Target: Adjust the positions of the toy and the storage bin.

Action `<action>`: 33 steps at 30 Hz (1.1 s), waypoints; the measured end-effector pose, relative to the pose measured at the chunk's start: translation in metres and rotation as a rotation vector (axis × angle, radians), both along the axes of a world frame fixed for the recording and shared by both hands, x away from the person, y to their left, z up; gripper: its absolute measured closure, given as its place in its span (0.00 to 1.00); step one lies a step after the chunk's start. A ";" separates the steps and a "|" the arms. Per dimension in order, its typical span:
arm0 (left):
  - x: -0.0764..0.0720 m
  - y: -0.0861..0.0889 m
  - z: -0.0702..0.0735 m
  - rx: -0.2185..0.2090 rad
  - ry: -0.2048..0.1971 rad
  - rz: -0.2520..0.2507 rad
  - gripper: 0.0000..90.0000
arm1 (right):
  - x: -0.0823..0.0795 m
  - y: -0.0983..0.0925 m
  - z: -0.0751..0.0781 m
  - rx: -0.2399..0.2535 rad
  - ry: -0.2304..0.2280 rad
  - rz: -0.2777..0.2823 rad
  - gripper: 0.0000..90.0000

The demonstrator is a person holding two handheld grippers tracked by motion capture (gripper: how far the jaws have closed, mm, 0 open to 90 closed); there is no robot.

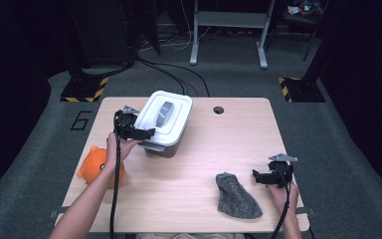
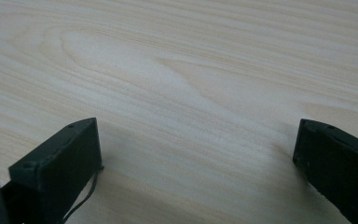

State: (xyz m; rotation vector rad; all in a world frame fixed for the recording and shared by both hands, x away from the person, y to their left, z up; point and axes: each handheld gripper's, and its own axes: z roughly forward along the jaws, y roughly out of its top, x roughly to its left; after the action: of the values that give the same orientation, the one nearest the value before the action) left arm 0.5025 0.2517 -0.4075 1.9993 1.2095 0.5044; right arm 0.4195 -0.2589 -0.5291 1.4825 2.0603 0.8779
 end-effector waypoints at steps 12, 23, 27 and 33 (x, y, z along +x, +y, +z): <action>-0.010 -0.017 0.000 0.010 -0.001 -0.010 0.05 | 0.000 0.000 0.000 0.001 0.000 0.000 0.00; -0.019 -0.029 -0.002 -0.024 -0.001 -0.001 0.01 | 0.000 0.000 0.000 0.000 0.000 0.001 0.00; -0.027 -0.023 -0.001 -0.035 -0.015 -0.010 0.03 | 0.000 0.000 0.000 0.000 -0.001 0.001 0.00; -0.033 -0.019 -0.001 -0.057 -0.006 -0.033 0.08 | 0.000 0.000 0.000 0.000 0.000 0.000 0.00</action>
State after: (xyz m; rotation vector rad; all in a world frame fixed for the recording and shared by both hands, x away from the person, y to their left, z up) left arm 0.4691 0.2326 -0.4087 1.9653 1.1722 0.4548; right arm 0.4195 -0.2589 -0.5291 1.4826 2.0601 0.8779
